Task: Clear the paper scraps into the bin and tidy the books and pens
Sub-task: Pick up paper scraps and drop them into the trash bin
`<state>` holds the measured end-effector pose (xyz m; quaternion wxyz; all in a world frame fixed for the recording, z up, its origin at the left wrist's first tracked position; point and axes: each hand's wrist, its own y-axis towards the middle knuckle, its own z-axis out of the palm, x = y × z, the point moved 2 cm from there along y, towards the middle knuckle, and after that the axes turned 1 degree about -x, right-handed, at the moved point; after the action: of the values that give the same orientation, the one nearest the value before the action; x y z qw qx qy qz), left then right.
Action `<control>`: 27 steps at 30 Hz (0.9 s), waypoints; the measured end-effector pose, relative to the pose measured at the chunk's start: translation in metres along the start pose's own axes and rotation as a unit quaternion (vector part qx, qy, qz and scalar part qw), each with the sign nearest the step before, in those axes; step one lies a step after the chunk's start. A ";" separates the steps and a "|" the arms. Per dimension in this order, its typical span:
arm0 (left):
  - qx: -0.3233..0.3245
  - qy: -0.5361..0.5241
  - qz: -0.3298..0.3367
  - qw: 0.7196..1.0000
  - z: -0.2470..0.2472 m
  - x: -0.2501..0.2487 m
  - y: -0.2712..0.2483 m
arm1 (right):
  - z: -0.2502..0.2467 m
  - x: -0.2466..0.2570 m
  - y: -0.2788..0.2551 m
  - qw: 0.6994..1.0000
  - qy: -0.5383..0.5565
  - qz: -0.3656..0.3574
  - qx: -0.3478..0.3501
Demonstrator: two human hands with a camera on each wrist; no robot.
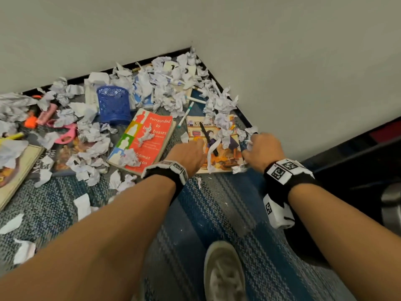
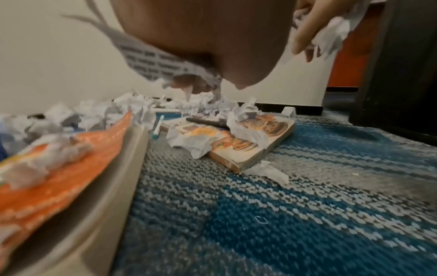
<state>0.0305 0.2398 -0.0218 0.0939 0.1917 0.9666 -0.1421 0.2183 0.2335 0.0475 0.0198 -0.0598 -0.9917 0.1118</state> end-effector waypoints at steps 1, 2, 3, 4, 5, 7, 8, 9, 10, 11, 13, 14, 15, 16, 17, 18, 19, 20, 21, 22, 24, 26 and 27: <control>0.001 -0.025 -0.043 0.999 0.007 0.004 0.008 | 0.002 -0.001 0.011 1.000 0.027 0.002 -0.015; 0.003 -0.065 -0.099 0.993 0.014 0.010 0.016 | 0.007 -0.001 0.021 0.998 0.060 0.004 -0.031; 0.003 -0.107 -0.157 0.982 0.020 0.017 0.023 | 0.014 -0.001 0.032 0.995 0.093 0.002 -0.047; 0.001 -0.140 -0.201 0.969 0.028 0.024 0.031 | 0.022 0.001 0.044 0.990 0.123 0.002 -0.062; 0.001 -0.157 -0.224 0.962 0.037 0.028 0.039 | 0.031 0.004 0.056 0.987 0.147 -0.002 -0.072; -0.002 -0.136 -0.223 0.965 0.052 0.034 0.049 | 0.051 0.015 0.076 0.985 0.149 -0.045 -0.077; -0.007 -0.107 -0.211 0.972 0.060 0.036 0.053 | 0.061 0.021 0.087 0.986 0.129 -0.076 -0.067; -0.013 -0.078 -0.197 0.977 0.064 0.038 0.056 | 0.073 0.025 0.098 0.987 0.106 -0.107 -0.053; -0.013 -0.052 -0.182 0.982 0.069 0.039 0.058 | 0.085 0.029 0.107 0.987 0.085 -0.134 -0.030; -0.015 -0.027 -0.162 0.986 0.073 0.040 0.060 | 0.097 0.032 0.113 0.986 0.060 -0.154 -0.001; -0.014 0.004 -0.115 0.993 0.075 0.043 0.061 | 0.116 0.037 0.114 0.985 0.005 -0.171 0.026; -0.014 -0.002 -0.109 0.994 0.075 0.046 0.060 | 0.121 0.039 0.111 0.985 -0.005 -0.174 0.016; -0.013 -0.015 -0.112 0.994 0.074 0.049 0.060 | 0.125 0.039 0.107 0.985 -0.003 -0.173 0.001; -0.011 -0.031 -0.117 0.993 0.073 0.053 0.061 | 0.126 0.039 0.103 0.986 0.000 -0.169 -0.015; -0.011 -0.046 -0.123 0.991 0.071 0.055 0.060 | 0.128 0.039 0.101 0.985 0.001 -0.166 -0.036; -0.011 -0.057 -0.131 0.990 0.068 0.056 0.059 | 0.128 0.038 0.099 0.985 0.003 -0.163 -0.061; -0.018 -0.060 -0.134 0.989 0.066 0.056 0.059 | 0.127 0.036 0.099 0.984 0.014 -0.155 -0.085; -0.029 -0.051 -0.127 0.990 0.064 0.055 0.057 | 0.124 0.034 0.099 0.984 0.034 -0.141 -0.100; -0.044 -0.048 -0.120 0.991 0.063 0.052 0.055 | 0.123 0.031 0.099 0.985 0.061 -0.126 -0.102; -0.057 -0.054 -0.114 0.990 0.062 0.047 0.052 | 0.122 0.028 0.099 0.985 0.092 -0.112 -0.092; -0.062 -0.054 -0.084 0.993 0.061 0.032 0.047 | 0.121 0.023 0.097 0.983 0.158 -0.081 -0.054; -0.051 -0.078 -0.061 0.994 0.063 0.015 0.046 | 0.121 0.018 0.093 0.978 0.201 -0.048 -0.026; -0.035 -0.103 -0.067 0.992 0.064 0.008 0.046 | 0.121 0.014 0.089 0.978 0.204 -0.035 -0.020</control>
<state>0.0498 0.2636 -0.0951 0.1897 0.1076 0.9668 -0.1333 0.2086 0.2948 -0.0900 0.2240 -0.0472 -0.9704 0.0764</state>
